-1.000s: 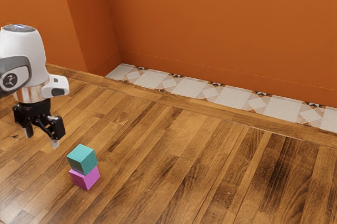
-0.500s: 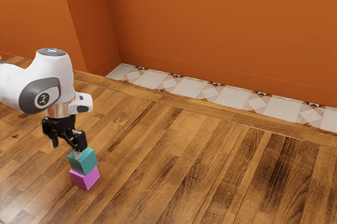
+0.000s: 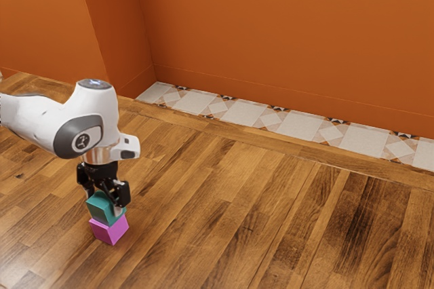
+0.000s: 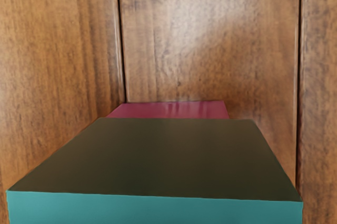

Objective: Pick up the blue block with one arm, and put the blue block on the table with one arm

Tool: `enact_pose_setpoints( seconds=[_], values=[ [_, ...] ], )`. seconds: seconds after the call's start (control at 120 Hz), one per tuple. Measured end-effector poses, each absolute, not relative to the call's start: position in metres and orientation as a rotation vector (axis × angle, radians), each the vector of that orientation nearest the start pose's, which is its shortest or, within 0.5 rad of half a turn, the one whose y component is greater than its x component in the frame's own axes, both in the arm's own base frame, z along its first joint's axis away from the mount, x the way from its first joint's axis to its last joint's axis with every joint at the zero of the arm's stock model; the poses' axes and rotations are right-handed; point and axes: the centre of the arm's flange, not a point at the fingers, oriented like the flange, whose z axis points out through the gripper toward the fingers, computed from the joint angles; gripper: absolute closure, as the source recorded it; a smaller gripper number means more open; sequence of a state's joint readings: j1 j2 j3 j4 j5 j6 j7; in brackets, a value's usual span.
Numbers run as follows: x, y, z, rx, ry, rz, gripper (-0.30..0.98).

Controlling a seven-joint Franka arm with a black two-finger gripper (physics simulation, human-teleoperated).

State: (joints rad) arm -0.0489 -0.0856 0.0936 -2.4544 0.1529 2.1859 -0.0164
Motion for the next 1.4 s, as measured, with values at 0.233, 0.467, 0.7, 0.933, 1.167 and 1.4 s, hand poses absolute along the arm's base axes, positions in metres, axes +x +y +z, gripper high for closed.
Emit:
enact_pose_setpoints(
  seconds=[0.233, 0.467, 0.7, 0.933, 1.167, 1.4],
  values=[
    [0.452, 0.026, 0.303, -3.023, 0.048, 0.283, 0.15],
    [0.467, 0.023, 0.320, -3.023, 0.042, 0.205, 0.27],
    [0.506, -0.017, 0.322, -3.016, 0.136, 0.155, 0.34],
    [0.527, -0.068, 0.300, -3.009, 0.240, 0.182, 0.34],
    [0.533, -0.069, 0.281, -3.016, 0.219, 0.228, 0.22],
    [0.544, -0.069, 0.313, -3.024, 0.221, 0.161, 0.08]
  ],
)
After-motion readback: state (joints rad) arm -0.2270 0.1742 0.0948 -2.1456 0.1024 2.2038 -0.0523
